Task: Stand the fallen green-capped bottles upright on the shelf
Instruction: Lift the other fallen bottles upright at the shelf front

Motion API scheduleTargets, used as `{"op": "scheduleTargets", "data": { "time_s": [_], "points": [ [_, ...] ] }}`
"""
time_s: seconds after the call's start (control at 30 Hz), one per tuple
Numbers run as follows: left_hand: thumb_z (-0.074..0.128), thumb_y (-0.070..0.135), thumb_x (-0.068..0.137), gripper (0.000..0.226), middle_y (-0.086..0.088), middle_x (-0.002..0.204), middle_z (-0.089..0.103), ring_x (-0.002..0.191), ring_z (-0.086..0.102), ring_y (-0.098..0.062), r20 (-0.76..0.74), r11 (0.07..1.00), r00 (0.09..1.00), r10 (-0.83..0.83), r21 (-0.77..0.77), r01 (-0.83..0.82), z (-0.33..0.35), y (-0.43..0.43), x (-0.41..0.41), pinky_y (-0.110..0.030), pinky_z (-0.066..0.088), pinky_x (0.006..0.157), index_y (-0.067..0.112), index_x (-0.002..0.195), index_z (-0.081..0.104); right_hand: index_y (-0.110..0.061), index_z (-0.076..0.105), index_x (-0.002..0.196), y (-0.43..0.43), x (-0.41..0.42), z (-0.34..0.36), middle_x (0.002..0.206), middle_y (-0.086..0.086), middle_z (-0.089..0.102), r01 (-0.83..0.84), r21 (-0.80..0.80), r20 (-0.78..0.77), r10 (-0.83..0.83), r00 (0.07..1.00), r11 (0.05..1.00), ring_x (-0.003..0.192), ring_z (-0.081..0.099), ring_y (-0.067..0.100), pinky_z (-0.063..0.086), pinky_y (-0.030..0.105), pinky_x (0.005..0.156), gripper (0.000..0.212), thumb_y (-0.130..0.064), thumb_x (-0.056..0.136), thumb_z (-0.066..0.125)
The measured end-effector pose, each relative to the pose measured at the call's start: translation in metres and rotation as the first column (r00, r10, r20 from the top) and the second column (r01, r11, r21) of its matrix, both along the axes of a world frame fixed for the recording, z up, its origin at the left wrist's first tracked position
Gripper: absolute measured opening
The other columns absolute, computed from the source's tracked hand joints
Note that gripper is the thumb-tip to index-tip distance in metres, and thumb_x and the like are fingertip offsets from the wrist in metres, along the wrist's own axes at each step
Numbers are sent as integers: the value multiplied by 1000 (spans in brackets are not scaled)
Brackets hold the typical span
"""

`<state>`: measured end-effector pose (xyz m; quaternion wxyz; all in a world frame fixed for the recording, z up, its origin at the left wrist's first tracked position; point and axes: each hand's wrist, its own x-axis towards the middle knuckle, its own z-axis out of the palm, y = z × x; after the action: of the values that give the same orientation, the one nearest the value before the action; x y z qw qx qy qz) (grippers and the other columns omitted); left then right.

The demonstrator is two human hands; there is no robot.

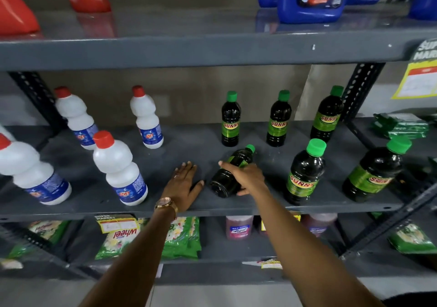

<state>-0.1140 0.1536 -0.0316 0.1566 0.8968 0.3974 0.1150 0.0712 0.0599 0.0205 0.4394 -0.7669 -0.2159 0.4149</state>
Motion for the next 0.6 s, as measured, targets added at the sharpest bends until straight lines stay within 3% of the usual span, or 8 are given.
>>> {"op": "scheduleTargets", "data": {
  "time_s": [0.07, 0.17, 0.27, 0.37, 0.43, 0.53, 0.6],
  "points": [
    [12, 66, 77, 90, -12, 156, 18, 144, 11, -23, 16, 1000, 1000, -4, 5, 4, -1, 0, 1, -33, 3, 117, 9, 146, 24, -10, 62, 109, 9, 1, -3, 110, 11, 66, 27, 8, 28, -27, 999, 1000, 94, 66, 24, 58, 33, 60, 75, -55, 53, 80],
    [12, 65, 78, 88, -11, 156, 19, 144, 12, -22, 24, 1000, 1000, -7, 31, 6, -3, 1, 1, -31, 3, 116, 11, 146, 24, -9, 65, 100, 4, -7, -20, 98, 9, 69, 118, 137, 168, -141, 976, 983, 89, 66, 23, 55, 33, 76, 71, -60, 52, 73],
    [12, 69, 80, 88, -11, 155, 20, 144, 14, -22, 28, 997, 1000, -11, 73, 9, -10, 5, 0, -29, 3, 116, 11, 145, 26, -7, 53, 103, -5, -17, -27, 89, 2, 68, 185, 374, 108, -241, 965, 909, 78, 66, 9, 51, 14, 64, 52, -30, 66, 83],
    [6, 78, 76, 97, -9, 156, 17, 144, 10, -20, 21, 998, 1000, -10, 68, 8, -12, 8, 0, -29, 1, 116, 13, 146, 23, -15, 39, 110, -1, -14, -25, 86, -17, 57, 130, 509, 237, -284, 929, 851, 73, 56, -11, 40, 1, 59, 64, -15, 65, 85],
    [10, 70, 77, 90, -7, 157, 14, 144, 8, -19, 17, 999, 1000, 0, 51, -1, -10, 5, 0, -27, -2, 115, 15, 147, 21, -18, 36, 111, 7, -11, -25, 90, -19, 53, 98, 518, 300, -288, 909, 850, 77, 55, -8, 39, 4, 66, 72, -16, 61, 88],
    [11, 65, 79, 84, -6, 157, 14, 144, 7, -17, 17, 998, 1000, 2, 57, -3, -11, 7, 1, -27, -3, 115, 16, 147, 21, -14, 40, 118, 20, -3, -26, 100, -5, 59, 71, 526, 316, -272, 909, 848, 90, 60, 11, 48, 28, 81, 81, -23, 55, 91],
    [12, 65, 81, 83, -6, 157, 14, 144, 7, -17, 9, 998, 1000, -4, 66, 3, -13, 8, 1, -28, -2, 116, 16, 147, 21, -12, 42, 124, 25, 2, -25, 107, 0, 58, 33, 523, 340, -244, 908, 852, 98, 58, 16, 47, 29, 84, 84, -21, 56, 91]
  ]
}}
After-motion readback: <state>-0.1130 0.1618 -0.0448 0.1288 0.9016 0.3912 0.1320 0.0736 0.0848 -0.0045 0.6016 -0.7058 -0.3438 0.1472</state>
